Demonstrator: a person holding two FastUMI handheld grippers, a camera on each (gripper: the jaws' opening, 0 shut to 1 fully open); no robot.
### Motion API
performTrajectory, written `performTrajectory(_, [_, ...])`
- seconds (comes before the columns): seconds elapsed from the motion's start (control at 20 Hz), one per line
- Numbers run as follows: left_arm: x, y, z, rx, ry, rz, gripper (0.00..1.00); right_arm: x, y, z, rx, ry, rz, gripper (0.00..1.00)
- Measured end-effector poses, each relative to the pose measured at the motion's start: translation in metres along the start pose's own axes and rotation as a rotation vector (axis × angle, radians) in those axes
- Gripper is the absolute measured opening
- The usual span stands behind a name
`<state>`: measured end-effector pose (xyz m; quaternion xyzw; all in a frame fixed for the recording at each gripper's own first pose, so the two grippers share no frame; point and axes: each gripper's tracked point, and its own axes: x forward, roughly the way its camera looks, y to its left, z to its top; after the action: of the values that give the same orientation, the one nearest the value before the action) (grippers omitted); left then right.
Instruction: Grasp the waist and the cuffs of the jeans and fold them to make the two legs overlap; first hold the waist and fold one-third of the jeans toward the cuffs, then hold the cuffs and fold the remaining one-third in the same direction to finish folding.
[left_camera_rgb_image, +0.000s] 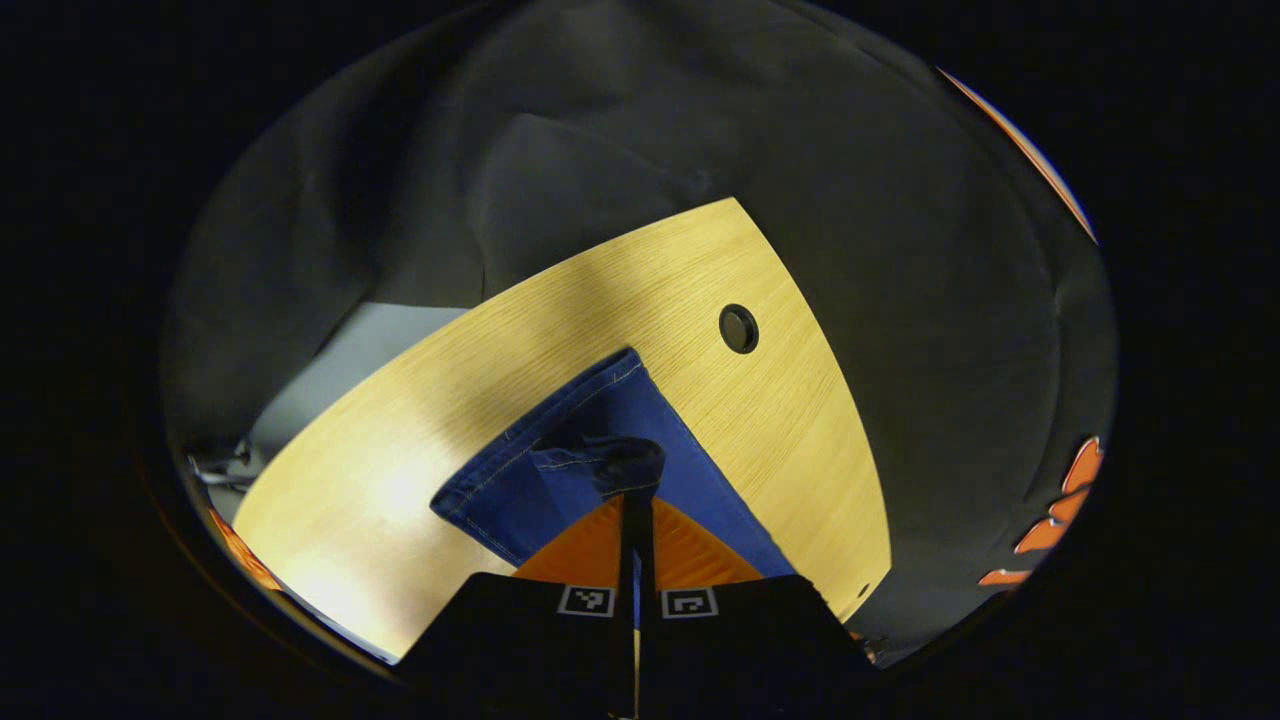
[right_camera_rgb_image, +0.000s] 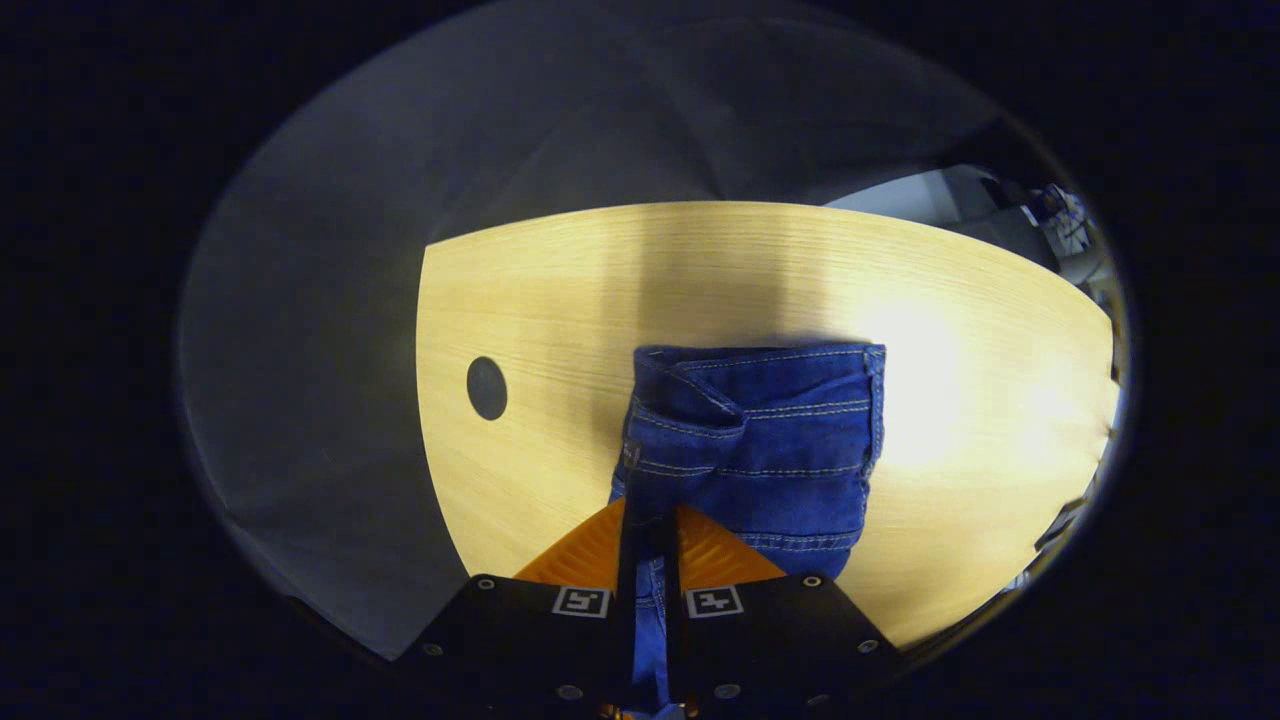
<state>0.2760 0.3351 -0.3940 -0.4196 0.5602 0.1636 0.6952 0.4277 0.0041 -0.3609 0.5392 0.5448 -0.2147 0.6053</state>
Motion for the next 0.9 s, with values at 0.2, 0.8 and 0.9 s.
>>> performTrajectory(0.2, [0.016,0.019,0.02,0.056,0.005,0.09,0.19,0.009,0.022,0.004,0.03,0.004,0.064,0.18])
performTrajectory(0.8, [-0.043,-0.058,0.061,0.506,-0.528,-0.059,0.9,-0.046,0.081,-0.018,-0.254,-0.202,0.38,0.54])
performTrajectory(0.9, [-0.053,-0.063,0.065,0.564,-0.626,-0.103,0.93,-0.068,0.075,-0.015,-0.372,-0.298,0.374,0.68])
